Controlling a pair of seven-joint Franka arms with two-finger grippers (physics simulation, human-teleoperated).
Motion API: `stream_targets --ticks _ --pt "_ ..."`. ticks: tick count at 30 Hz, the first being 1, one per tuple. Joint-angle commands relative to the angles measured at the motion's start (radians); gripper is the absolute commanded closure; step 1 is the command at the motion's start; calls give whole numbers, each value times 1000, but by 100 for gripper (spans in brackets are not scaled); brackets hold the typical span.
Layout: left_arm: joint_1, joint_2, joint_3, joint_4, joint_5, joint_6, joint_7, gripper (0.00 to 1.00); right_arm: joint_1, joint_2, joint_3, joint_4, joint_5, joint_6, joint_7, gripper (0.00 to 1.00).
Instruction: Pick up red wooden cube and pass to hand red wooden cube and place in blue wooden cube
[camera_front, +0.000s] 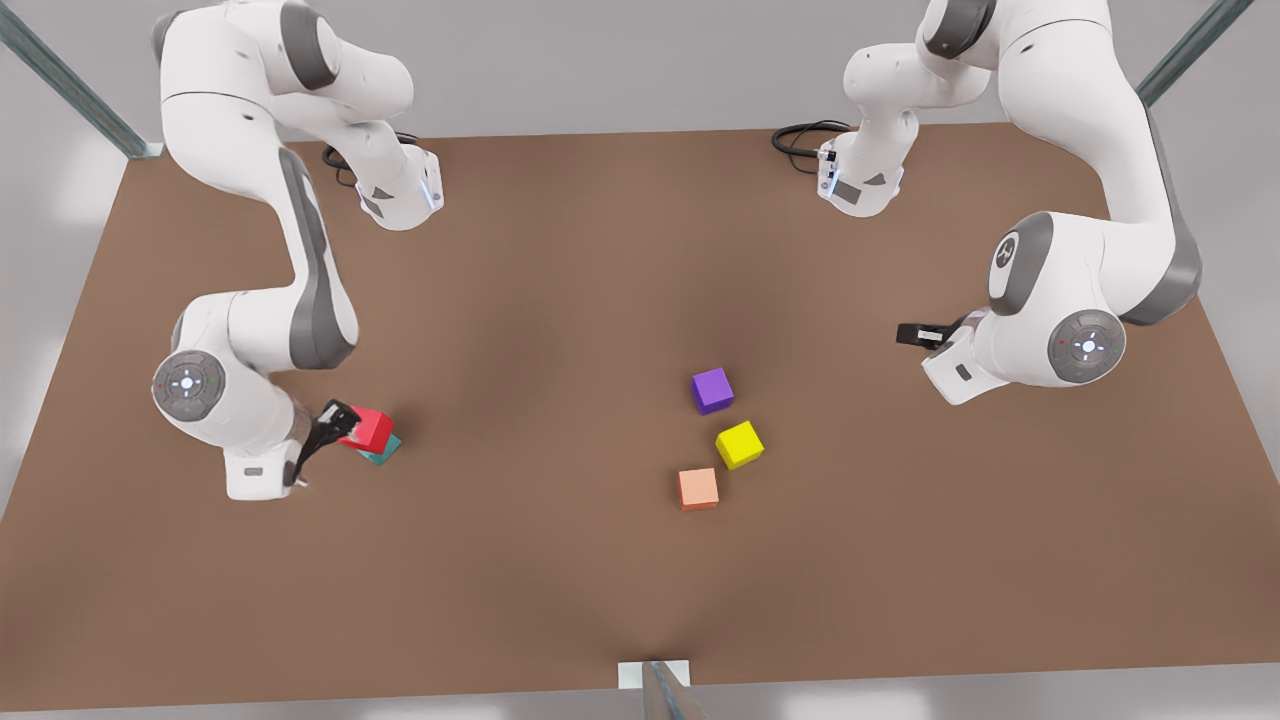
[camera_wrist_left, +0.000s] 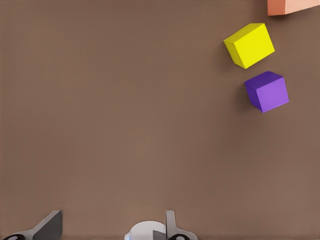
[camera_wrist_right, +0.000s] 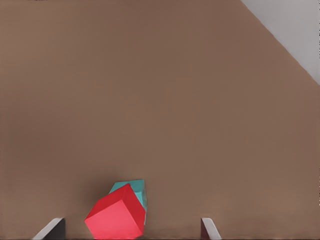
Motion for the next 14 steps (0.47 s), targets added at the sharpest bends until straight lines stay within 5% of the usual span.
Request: stream_targets --ticks 1,3,4,8,14 --pt "-10 -1 0 0 5 -1 -2 0 -1 30 0 89 -33 -325 766 0" --pt "-9 2 1 0 2 -1 1 0 -3 2 4 282 -29 -653 772 0" --pt "-10 2 1 0 2 -1 -1 0 -6 -93 10 252 -33 -665 775 0" --pt "-9 2 1 2 4 -1 1 0 -23 -279 10 91 2 -558 788 0" --pt "-7 2 1 2 5 -1 1 0 -20 -326 7 28 2 -466 775 0"
